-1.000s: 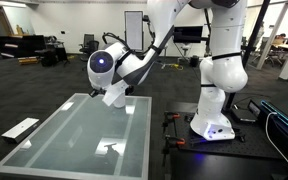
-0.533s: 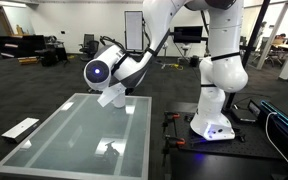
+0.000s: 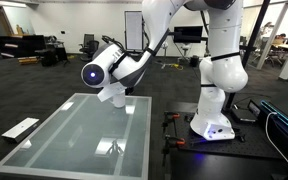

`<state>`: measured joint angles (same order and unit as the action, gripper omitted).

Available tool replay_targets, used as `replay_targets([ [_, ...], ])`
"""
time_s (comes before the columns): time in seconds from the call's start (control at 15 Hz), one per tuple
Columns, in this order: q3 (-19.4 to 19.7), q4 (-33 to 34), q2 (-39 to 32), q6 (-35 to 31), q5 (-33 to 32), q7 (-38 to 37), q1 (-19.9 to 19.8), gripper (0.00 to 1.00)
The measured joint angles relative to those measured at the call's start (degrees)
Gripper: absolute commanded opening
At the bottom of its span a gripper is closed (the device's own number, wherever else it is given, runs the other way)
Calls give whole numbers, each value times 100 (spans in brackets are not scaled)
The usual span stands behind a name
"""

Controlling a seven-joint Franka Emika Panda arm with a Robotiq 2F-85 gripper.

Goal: Put the pen in the mug cup

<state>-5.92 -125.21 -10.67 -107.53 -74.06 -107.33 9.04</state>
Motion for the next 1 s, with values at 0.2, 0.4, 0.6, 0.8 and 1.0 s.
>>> replay_targets([
  [0.2,67,-1,0,183,-88,-379,-66,3],
  [0.4,148,-7,0,201,-263,-708,-164,3],
  [0.6,196,-9,-18,201,-395,-925,-278,3],
  [0.8,254,-9,-64,201,-481,-1143,-357,3],
  [1.0,293,-9,-132,203,-521,-1313,-435,3],
])
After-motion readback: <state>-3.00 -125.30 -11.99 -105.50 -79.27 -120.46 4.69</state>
